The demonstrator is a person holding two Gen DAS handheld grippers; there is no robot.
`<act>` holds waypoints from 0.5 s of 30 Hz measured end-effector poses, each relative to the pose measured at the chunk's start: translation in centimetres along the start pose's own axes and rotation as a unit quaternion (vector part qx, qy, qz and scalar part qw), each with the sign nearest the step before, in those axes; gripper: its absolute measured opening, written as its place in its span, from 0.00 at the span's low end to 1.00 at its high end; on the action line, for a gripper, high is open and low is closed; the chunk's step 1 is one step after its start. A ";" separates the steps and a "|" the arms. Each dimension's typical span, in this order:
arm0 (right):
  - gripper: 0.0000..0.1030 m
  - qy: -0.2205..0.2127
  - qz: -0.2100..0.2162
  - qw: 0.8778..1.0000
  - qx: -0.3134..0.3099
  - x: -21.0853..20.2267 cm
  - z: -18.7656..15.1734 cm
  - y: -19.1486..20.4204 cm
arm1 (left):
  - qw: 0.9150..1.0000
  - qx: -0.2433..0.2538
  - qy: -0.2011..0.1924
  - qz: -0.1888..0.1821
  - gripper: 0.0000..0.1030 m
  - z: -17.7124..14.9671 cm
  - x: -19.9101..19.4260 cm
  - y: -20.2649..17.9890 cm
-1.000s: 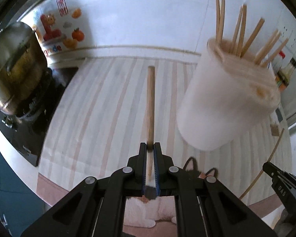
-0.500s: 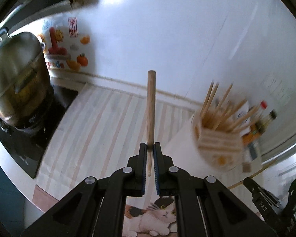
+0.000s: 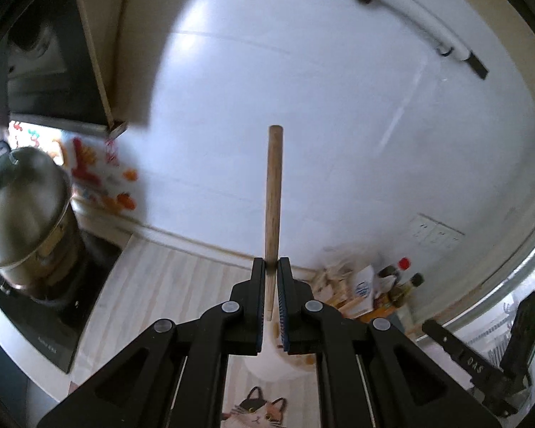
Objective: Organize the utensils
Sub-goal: 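Lift the held chopsticks up over the cream holder with both tools, then insert the chopsticks into the cream holder and open the left tool while the right tool releases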
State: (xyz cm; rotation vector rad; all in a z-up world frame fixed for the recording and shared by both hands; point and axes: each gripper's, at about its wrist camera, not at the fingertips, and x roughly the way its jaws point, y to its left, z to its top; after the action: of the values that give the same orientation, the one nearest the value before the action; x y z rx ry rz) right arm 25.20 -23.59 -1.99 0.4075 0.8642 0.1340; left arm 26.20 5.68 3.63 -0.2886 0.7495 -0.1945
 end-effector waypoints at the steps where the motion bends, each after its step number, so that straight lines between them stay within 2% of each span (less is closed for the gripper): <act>1: 0.06 -0.006 0.000 1.000 -0.003 -0.3 0.5 0.1 | 1.000 0.002 -0.001 -0.003 0.04 0.3 0.1 -0.4; 6: 0.06 -0.033 -0.016 0.999 -0.020 -0.2 3.2 1.0 | 1.000 0.014 0.022 -0.018 0.04 0.4 2.8 -2.4; 10: 0.06 -0.032 -0.036 0.998 -0.029 2.2 4.3 0.9 | 0.998 0.028 0.054 -0.017 0.04 0.0 6.2 -3.7; 15: 0.06 -0.008 -0.056 0.998 -0.032 6.3 4.8 0.7 | 0.995 0.029 0.100 -0.010 0.04 -1.2 10.8 -4.1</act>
State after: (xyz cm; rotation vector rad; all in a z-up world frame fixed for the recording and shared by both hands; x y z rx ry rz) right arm 32.92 -22.66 -3.43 0.2987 0.8624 0.0556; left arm 32.77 -1.41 -2.80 -0.2242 0.9371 -0.2656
